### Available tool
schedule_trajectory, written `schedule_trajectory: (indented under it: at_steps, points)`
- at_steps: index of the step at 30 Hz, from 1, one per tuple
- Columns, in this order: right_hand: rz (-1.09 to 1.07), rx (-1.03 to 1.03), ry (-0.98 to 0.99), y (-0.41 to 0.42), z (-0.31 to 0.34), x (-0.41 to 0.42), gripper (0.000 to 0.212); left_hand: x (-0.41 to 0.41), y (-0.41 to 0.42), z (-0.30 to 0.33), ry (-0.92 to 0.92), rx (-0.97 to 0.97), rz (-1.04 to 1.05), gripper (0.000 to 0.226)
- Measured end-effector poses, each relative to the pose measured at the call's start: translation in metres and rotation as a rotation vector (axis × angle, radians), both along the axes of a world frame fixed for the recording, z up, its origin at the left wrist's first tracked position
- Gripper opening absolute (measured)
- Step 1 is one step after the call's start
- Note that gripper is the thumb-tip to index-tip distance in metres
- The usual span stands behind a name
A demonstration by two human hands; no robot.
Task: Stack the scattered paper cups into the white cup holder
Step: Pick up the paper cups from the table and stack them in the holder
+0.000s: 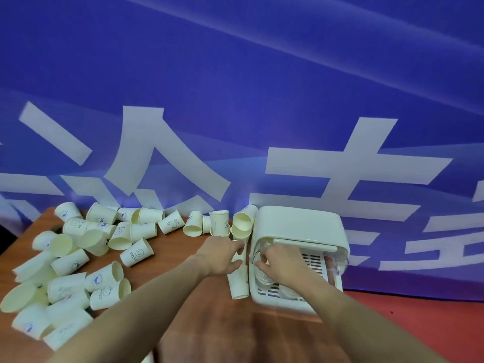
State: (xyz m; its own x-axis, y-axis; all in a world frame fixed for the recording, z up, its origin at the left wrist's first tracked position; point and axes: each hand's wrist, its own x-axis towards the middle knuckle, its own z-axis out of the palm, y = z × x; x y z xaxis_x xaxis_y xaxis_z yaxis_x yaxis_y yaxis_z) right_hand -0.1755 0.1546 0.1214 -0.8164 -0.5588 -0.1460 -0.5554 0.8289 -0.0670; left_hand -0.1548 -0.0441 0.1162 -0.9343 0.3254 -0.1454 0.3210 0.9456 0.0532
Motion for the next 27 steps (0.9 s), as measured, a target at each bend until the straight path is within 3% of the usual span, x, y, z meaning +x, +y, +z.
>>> schedule_trajectory:
  at_steps: [27]
  points:
    - [0.292, -0.015, -0.116, -0.310, 0.000, 0.017, 0.030, 0.113, -0.315, -0.015, -0.126, -0.098, 0.624, 0.033]
